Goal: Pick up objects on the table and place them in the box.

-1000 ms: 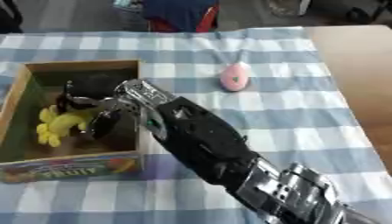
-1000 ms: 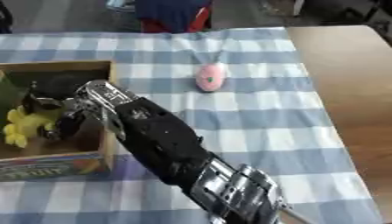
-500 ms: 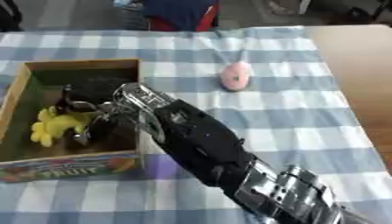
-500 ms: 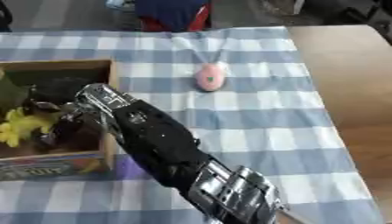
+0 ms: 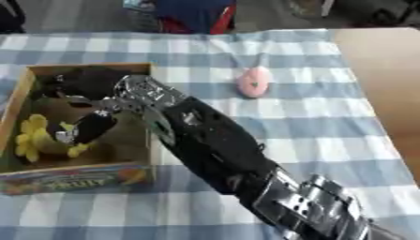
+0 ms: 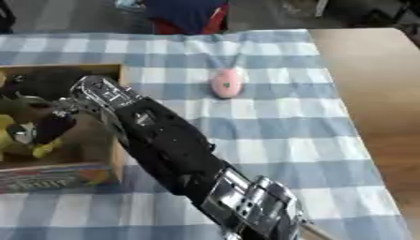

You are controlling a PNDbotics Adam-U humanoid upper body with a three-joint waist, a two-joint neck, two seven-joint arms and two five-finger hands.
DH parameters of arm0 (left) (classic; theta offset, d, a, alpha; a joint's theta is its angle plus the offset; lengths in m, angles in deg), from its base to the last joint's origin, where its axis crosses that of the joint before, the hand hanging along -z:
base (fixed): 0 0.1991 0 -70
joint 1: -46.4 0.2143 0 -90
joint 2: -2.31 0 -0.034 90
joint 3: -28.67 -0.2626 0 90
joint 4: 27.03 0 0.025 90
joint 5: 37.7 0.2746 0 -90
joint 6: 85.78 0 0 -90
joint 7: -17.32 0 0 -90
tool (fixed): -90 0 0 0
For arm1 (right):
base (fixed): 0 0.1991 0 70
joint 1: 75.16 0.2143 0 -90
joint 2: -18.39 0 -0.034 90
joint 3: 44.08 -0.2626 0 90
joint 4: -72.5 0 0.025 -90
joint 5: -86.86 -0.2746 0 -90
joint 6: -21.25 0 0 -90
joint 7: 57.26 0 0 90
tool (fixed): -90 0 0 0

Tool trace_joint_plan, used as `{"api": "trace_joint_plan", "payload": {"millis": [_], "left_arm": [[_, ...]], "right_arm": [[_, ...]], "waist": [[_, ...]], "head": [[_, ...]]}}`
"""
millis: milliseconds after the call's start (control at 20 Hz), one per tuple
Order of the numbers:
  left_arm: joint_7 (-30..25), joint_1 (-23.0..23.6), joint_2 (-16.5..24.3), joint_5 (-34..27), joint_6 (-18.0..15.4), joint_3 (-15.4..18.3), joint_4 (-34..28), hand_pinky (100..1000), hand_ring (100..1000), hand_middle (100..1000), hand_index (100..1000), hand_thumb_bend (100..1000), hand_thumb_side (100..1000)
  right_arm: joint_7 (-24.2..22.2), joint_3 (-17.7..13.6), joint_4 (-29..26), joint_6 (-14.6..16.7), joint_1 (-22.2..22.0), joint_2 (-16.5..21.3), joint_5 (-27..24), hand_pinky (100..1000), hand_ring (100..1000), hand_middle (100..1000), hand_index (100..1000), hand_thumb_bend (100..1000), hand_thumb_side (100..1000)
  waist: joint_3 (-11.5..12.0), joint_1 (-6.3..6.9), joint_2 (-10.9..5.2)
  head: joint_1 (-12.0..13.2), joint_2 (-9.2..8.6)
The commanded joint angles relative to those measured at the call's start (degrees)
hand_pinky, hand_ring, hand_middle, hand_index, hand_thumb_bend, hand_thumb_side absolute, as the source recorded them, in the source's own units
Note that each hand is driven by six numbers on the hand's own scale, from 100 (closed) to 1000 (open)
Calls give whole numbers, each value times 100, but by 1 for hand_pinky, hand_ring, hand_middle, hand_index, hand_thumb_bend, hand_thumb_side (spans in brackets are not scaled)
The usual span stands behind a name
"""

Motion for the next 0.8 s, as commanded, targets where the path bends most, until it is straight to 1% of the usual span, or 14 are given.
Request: {"api": "trace_joint_plan", "payload": {"millis": [50, 200, 350, 550, 800], "left_arm": [[-11, -51, 121, -10, -4, -2, -112, 371, 600, 540, 818, 424, 571], [-1, -47, 127, -5, -5, 3, -112, 371, 600, 540, 818, 423, 571], [10, -34, 134, 4, -4, 8, -112, 371, 600, 540, 818, 423, 571], [25, -14, 141, 15, -1, 18, -112, 371, 600, 540, 818, 423, 571], [53, 16, 144, 44, 3, 44, -112, 370, 600, 540, 818, 423, 571]], "right_arm": [[-19, -79, -357, -91, 152, 116, -202, 674, 831, 809, 967, 100, 715], [-103, -169, -764, -322, 212, 271, -622, 683, 830, 806, 967, 100, 728], [-200, -247, -1144, -606, 305, 513, -969, 686, 832, 806, 966, 100, 735], [-315, -268, -1403, -850, 375, 883, -1369, 689, 834, 808, 966, 100, 744], [-360, -405, -1726, -1142, 326, 1419, -1754, 696, 836, 807, 967, 100, 764]], "waist": [[7, 46, -129], [-5, 45, -137], [-22, 42, -151], [-56, 42, -167], [-108, 53, -165]], "head": [[24, -45], [50, -35], [84, -30], [132, -26], [175, -2]]}}
